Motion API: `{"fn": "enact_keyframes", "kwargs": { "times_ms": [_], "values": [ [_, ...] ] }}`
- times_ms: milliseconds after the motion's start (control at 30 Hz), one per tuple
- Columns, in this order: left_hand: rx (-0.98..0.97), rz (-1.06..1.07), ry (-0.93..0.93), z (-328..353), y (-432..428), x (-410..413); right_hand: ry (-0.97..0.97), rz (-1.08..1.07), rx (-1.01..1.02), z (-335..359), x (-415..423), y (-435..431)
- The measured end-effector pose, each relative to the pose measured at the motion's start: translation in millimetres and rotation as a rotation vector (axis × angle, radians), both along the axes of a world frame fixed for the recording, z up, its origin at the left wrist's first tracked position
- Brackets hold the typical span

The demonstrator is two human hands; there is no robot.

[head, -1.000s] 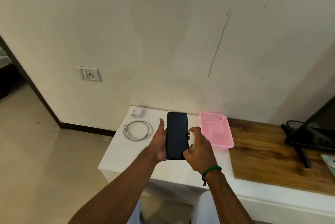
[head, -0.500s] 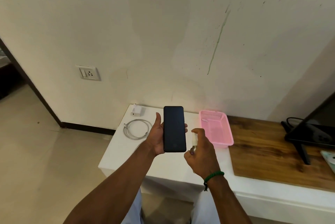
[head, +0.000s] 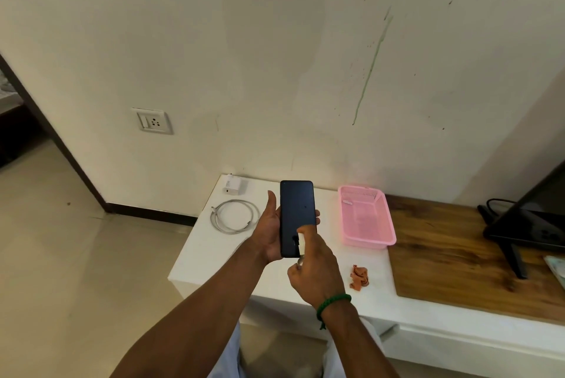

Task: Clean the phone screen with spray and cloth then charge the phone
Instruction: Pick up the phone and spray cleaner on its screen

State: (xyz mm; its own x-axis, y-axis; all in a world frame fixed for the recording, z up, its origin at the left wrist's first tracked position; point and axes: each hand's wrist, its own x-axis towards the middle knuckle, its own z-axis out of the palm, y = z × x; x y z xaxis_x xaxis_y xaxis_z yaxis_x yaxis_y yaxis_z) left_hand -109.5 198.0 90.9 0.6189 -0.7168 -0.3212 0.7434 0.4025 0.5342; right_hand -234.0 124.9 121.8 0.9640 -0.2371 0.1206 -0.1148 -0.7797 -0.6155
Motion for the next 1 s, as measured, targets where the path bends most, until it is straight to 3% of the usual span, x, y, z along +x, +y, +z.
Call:
{"fn": "enact_keyframes", "kwargs": {
  "times_ms": [667,1000],
  "values": [
    [0.125,-0.028,0.018,-1.8,-1.2,-13.2,-0.093,-0.01,-0.035,41.1,50.0,-24.7],
    [0.09,-0.07,0.078,1.7,-0.5,-22.6,0.025,0.011,-0.015,35.3,68.6,-22.0]
  ]
}}
